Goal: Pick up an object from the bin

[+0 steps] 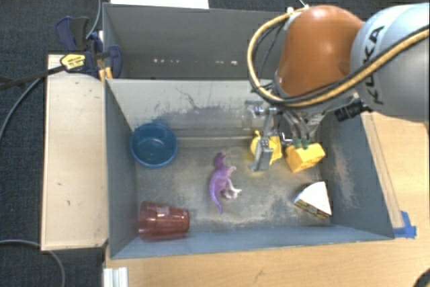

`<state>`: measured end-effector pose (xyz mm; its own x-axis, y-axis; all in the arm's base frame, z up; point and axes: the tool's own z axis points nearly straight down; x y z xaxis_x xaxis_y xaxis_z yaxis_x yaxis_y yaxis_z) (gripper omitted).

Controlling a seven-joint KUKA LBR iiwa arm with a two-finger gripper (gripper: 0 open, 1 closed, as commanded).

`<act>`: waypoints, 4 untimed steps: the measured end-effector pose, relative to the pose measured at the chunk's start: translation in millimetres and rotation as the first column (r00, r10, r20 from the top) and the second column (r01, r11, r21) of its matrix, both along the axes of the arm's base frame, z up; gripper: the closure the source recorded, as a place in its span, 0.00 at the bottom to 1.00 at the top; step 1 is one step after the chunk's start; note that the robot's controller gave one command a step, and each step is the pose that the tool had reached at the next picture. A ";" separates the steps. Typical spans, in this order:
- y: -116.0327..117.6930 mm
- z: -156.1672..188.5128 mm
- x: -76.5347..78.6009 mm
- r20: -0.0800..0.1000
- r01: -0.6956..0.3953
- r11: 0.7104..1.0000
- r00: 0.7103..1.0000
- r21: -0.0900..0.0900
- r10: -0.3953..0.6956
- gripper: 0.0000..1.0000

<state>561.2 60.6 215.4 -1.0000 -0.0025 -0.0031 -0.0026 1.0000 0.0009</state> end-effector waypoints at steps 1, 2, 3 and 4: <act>8.7 -56.0 2.9 0.000 -0.172 0.985 0.985 0.000 0.172 0.00; 24.7 -131.5 -4.3 0.003 -0.537 0.844 0.844 -0.003 0.537 0.00; 20.0 -152.0 -3.1 0.001 -0.600 0.800 0.800 -0.001 0.600 0.00; 59.7 -116.0 4.1 0.005 -0.748 0.664 0.664 -0.005 0.748 0.00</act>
Offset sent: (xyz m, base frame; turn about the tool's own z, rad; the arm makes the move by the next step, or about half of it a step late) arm -0.0076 0.0283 -0.1454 -0.5811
